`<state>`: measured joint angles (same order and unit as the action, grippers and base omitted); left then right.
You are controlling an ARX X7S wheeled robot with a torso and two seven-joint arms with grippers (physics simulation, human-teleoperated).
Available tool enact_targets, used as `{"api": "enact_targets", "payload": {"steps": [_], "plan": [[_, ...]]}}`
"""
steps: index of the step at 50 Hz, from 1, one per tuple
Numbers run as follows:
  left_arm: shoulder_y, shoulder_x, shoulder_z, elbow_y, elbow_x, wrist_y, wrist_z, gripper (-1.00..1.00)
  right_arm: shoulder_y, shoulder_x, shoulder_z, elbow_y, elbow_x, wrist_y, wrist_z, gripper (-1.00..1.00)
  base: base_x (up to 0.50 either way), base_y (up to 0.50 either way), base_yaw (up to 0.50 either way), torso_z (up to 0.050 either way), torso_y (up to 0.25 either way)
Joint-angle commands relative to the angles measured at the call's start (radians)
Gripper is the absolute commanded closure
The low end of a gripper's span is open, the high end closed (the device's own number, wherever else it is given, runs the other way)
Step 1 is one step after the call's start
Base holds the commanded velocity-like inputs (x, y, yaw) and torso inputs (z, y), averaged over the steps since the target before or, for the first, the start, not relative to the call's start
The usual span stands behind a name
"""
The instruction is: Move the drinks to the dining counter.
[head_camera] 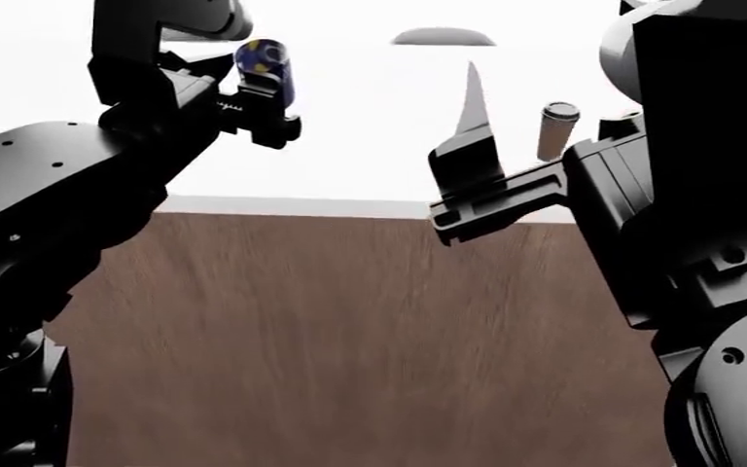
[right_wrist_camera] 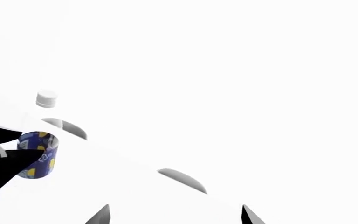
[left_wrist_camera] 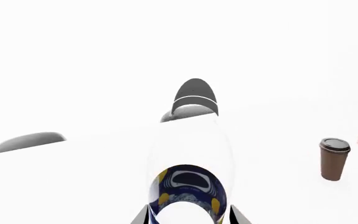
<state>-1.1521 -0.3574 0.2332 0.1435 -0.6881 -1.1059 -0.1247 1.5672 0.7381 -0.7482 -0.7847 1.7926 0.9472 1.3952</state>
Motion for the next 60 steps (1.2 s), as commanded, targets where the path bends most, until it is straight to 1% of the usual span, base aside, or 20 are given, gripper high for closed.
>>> {"api": "enact_targets", "payload": {"steps": [1, 13, 27, 42, 49, 60], "plan": [[-0.005, 0.001, -0.005, -0.001, 0.0, 0.012, -0.008, 1.0, -0.01, 0.006, 0.003, 0.001, -0.006, -0.01, -0.015, -1.0, -0.1, 0.5, 0.0, 0.0, 0.0], [-0.001, 0.0, 0.002, -0.007, 0.0, 0.019, -0.008, 1.0, -0.037, 0.015, 0.008, 0.004, -0.009, -0.036, -0.027, -1.0, 0.04, 0.5, 0.0, 0.0, 0.003], [0.009, -0.004, -0.001, -0.013, -0.003, 0.029, -0.009, 1.0, -0.04, 0.015, -0.002, 0.013, -0.024, -0.033, -0.026, -1.0, 0.41, 0.4, 0.0, 0.001, 0.002], [0.018, -0.008, -0.005, -0.017, -0.016, 0.025, -0.008, 1.0, -0.025, 0.005, -0.025, 0.028, -0.04, -0.015, -0.015, -1.0, 0.03, 0.05, 0.0, 0.0, 0.001], [0.023, 0.006, 0.02, -0.052, -0.025, 0.015, 0.011, 1.0, -0.026, 0.007, -0.03, 0.023, -0.032, -0.017, -0.005, -1.0, 0.0, 0.0, 0.0, 0.0, 0.0], [0.025, 0.039, 0.083, -0.149, 0.007, 0.064, 0.052, 1.0, -0.041, 0.025, -0.028, 0.01, -0.035, -0.029, -0.003, -1.0, 0.0, 0.0, 0.0, 0.001, 0.001]]}}
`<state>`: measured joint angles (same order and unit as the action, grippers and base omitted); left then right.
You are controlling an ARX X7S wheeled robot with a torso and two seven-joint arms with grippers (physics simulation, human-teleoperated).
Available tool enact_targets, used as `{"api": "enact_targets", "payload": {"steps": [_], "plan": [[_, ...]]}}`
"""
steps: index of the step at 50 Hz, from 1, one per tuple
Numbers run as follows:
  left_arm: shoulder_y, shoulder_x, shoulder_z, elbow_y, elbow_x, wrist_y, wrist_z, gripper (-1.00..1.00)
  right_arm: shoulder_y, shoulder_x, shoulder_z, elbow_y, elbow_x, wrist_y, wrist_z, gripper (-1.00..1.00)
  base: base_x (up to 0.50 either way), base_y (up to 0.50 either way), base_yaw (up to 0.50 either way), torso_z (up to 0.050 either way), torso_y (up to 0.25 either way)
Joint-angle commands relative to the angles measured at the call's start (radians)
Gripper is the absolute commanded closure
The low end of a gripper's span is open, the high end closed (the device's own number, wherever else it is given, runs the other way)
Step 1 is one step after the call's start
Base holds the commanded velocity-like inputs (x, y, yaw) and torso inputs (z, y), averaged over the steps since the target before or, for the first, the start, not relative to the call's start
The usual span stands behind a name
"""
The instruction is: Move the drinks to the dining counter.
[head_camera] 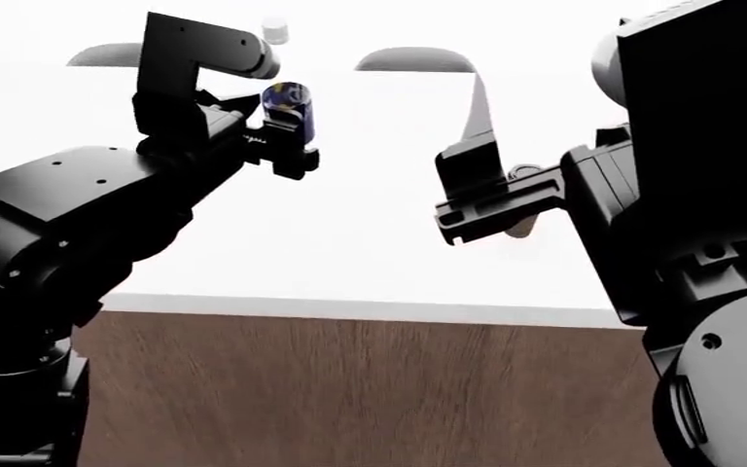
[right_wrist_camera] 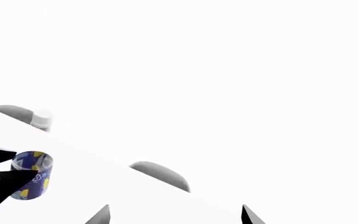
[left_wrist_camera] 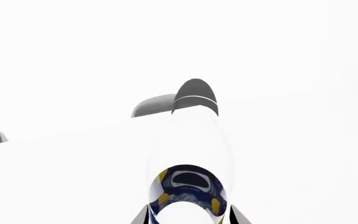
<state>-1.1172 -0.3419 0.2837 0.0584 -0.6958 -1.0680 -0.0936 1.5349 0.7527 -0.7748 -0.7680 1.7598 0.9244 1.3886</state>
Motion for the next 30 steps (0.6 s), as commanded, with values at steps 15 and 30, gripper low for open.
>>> {"api": "enact_targets", "payload": {"steps": [15, 30], "plan": [[-0.036, 0.014, 0.059, -0.088, 0.028, -0.023, -0.005, 1.0, -0.017, 0.005, -0.011, 0.004, -0.026, -0.008, -0.011, -1.0, 0.0, 0.0, 0.0, 0.0, 0.001], [-0.019, 0.012, 0.057, -0.097, 0.025, -0.003, -0.004, 1.0, -0.013, 0.002, -0.017, 0.01, -0.031, -0.008, -0.018, -1.0, 0.0, 0.0, 0.0, 0.0, 0.001]]}}
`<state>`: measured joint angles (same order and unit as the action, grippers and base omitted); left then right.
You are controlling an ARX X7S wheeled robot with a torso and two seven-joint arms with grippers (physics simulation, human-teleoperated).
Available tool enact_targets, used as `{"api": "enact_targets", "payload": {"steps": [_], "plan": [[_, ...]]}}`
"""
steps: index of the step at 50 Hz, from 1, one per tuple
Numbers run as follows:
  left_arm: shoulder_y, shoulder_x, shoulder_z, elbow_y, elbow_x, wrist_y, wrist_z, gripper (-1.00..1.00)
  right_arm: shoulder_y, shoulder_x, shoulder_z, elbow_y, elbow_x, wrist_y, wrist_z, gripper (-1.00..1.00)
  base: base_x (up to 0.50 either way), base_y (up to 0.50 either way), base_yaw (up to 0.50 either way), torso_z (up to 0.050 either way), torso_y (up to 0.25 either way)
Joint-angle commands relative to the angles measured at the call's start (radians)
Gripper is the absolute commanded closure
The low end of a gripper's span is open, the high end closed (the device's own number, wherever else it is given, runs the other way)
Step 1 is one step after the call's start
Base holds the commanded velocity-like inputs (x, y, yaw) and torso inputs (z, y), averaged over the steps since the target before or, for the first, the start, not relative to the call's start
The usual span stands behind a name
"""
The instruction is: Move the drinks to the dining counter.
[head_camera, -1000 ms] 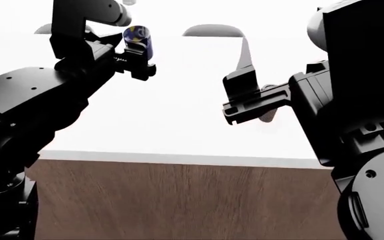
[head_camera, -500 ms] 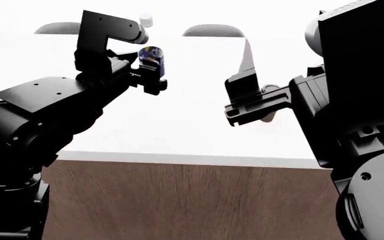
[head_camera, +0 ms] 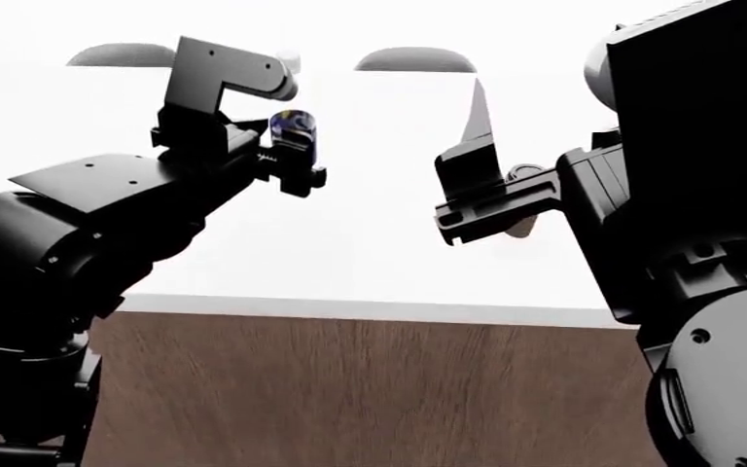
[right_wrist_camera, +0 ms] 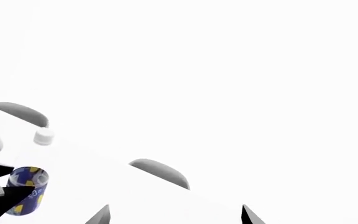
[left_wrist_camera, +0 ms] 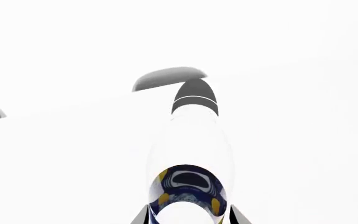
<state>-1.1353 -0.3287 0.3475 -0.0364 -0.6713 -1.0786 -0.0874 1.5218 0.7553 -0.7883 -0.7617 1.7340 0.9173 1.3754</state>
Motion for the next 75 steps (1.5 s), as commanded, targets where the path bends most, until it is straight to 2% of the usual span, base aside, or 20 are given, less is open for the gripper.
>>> {"api": "enact_targets", "payload": {"steps": [1, 25, 48, 49, 75], "plan": [[0.0, -0.001, -0.006, -0.001, 0.0, 0.008, -0.01, 1.0, 0.0, 0.0, -0.004, 0.003, -0.005, -0.001, -0.004, -1.0, 0.0, 0.0, 0.0, 0.0, 0.0], [0.003, -0.003, 0.046, -0.042, 0.015, 0.009, 0.006, 1.0, -0.003, 0.009, -0.012, -0.002, -0.007, -0.006, 0.002, -1.0, 0.0, 0.0, 0.0, 0.0, 0.001], [0.008, -0.003, 0.042, -0.066, 0.012, 0.032, 0.009, 1.0, 0.004, 0.002, -0.023, 0.009, -0.012, -0.005, -0.007, -1.0, 0.0, 0.0, 0.0, 0.0, 0.001], [0.007, -0.004, 0.044, -0.067, 0.014, 0.032, 0.007, -1.0, 0.005, 0.004, -0.022, 0.008, -0.01, -0.006, -0.006, -1.0, 0.0, 0.0, 0.0, 0.0, 0.0], [0.013, -0.012, 0.045, -0.05, 0.004, 0.026, -0.007, -1.0, 0.0, 0.015, -0.024, 0.002, -0.012, -0.018, -0.002, -1.0, 0.0, 0.0, 0.0, 0.0, 0.0]]}}
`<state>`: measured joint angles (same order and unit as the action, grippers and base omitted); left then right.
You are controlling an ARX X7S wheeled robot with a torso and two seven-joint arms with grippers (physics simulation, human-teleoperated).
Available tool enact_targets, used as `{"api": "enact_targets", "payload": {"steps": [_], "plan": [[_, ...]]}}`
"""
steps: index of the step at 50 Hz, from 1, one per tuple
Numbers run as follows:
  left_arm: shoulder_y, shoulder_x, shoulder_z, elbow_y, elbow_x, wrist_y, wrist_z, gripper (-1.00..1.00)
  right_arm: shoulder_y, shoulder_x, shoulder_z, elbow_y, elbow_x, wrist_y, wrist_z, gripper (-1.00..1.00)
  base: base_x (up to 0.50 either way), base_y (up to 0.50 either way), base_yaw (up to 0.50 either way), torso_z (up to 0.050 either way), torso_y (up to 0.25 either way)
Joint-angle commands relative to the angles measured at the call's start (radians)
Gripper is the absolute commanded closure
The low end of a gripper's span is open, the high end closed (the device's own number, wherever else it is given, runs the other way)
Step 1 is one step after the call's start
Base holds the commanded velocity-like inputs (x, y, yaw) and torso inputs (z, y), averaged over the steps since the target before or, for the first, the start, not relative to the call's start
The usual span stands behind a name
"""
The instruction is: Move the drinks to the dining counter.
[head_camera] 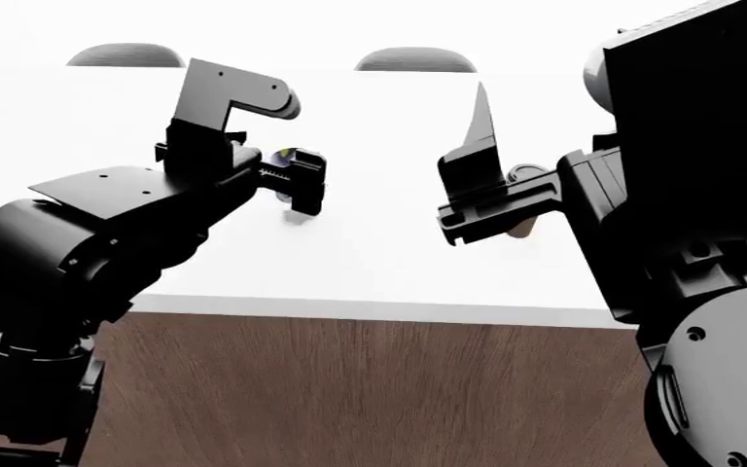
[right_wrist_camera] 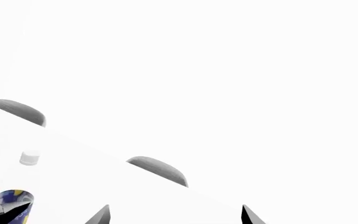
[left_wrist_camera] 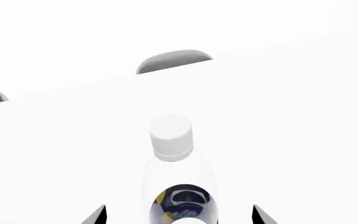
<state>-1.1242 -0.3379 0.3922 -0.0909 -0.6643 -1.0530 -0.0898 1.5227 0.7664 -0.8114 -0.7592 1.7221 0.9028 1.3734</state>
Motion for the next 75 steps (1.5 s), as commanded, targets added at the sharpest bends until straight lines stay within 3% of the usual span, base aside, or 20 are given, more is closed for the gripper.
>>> {"api": "enact_targets", "payload": {"steps": [1, 17, 28, 39, 45, 47, 52, 55, 60, 63, 75], "plan": [[0.002, -0.003, 0.0, 0.004, -0.004, 0.001, -0.004, -1.0, -0.001, 0.004, -0.002, -0.001, -0.001, -0.004, 0.0, -1.0, 0.0, 0.0, 0.0, 0.0, 0.0], [-0.009, -0.013, -0.054, 0.091, -0.05, -0.039, -0.046, -1.0, 0.013, -0.008, -0.009, 0.013, -0.004, 0.001, -0.009, -1.0, 0.0, 0.0, 0.0, 0.0, 0.0], [-0.055, -0.013, -0.196, 0.364, -0.202, -0.193, -0.169, -1.0, 0.017, -0.005, -0.011, 0.004, 0.006, -0.003, 0.002, -1.0, 0.0, 0.0, 0.0, 0.0, 0.0], [-0.146, -0.031, -0.182, 0.515, -0.238, -0.305, -0.259, -1.0, 0.038, 0.001, -0.009, -0.003, 0.024, -0.002, 0.02, -1.0, 0.0, 0.0, 0.0, 0.0, 0.0], [-0.232, -0.024, -0.231, 0.558, -0.308, -0.432, -0.325, -1.0, 0.102, 0.002, -0.006, -0.002, 0.091, 0.007, 0.063, -1.0, 0.0, 0.0, 0.0, 0.0, 0.0], [-0.271, -0.011, -0.272, 0.576, -0.356, -0.497, -0.366, -1.0, 0.136, 0.009, -0.001, -0.012, 0.134, 0.005, 0.096, -1.0, 0.0, 0.0, 0.0, 0.0, 0.0], [-0.404, -0.065, -0.263, 0.519, -0.731, -0.514, -0.677, -1.0, 0.267, 0.049, -0.004, -0.042, 0.269, -0.01, 0.191, -1.0, 0.0, 0.0, 0.0, 0.0, 0.0], [-0.476, -0.1, -0.238, 0.477, -0.939, -0.502, -0.857, -1.0, 0.401, 0.127, -0.111, -0.081, 0.318, -0.105, 0.196, -1.0, 0.0, 0.0, 0.0, 0.0, 0.0], [-0.568, -0.158, -0.177, 0.438, -1.152, -0.459, -1.031, -1.0, 0.672, 0.226, -0.316, -0.127, 0.387, -0.233, 0.196, -1.0, 0.0, 0.0, 0.0, 0.0, 0.0], [-0.631, -0.197, -0.137, 0.424, -1.254, -0.427, -1.109, -1.0, 0.819, 0.264, -0.402, -0.143, 0.445, -0.28, 0.195, -1.0, 0.0, 0.0, 0.0, 0.0, 0.0], [-0.694, -0.333, -0.095, 0.428, -1.428, -0.348, -1.215, -1.0, 0.833, 0.346, -0.229, -0.099, 0.557, -0.132, 0.197, -1.0, 0.0, 0.0, 0.0, 0.0, 0.0]]}}
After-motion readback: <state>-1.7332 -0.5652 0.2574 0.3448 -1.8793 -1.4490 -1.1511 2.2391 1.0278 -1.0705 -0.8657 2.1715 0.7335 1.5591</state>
